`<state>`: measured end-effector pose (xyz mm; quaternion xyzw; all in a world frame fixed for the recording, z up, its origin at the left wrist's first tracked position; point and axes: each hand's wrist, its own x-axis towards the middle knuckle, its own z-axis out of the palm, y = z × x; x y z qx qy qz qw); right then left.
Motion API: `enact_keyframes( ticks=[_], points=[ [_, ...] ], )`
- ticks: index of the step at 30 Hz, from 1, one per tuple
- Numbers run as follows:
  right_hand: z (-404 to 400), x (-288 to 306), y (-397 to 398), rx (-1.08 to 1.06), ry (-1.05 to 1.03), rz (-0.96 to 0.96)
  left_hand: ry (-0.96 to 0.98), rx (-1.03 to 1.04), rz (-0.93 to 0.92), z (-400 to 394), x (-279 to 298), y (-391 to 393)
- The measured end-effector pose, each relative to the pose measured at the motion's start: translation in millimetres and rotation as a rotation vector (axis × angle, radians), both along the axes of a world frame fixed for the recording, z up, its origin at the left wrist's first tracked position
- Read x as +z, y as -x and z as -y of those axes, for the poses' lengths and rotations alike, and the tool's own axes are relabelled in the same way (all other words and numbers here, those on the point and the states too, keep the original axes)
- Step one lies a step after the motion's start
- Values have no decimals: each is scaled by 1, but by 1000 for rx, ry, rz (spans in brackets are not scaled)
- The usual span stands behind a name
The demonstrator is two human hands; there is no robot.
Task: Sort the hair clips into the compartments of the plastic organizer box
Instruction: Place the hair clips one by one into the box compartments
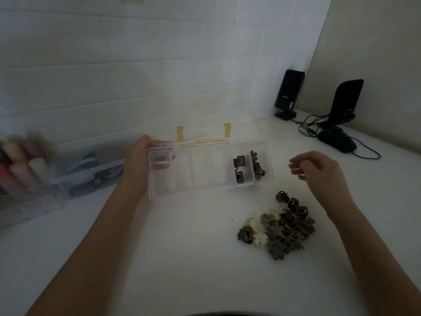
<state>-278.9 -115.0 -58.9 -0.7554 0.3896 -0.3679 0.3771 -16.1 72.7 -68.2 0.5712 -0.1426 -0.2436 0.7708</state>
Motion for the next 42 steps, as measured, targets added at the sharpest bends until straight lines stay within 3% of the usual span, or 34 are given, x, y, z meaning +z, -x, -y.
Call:
enact_keyframes(
  ticks=[4, 9, 20, 28, 38, 42],
  points=[
    [2, -13, -1, 159, -112, -373, -8, 8, -6, 0, 0, 0],
    [-18, -22, 9, 250, -127, -432, -15, -3, -11, 1, -2, -3],
    [-98, -36, 9, 251, 35, -318, -30, -37, 32, 1, -5, -5],
    [-127, -39, -32, 414, 103, -333, -16, 21, 63, 2, -7, -5],
    [-118, -35, -44, 580, 59, -82, -24, 86, 105, 1, -6, -1],
    [-110, -27, -47, 685, 185, 24, -37, 89, 114, 0, -6, 0]
  ],
)
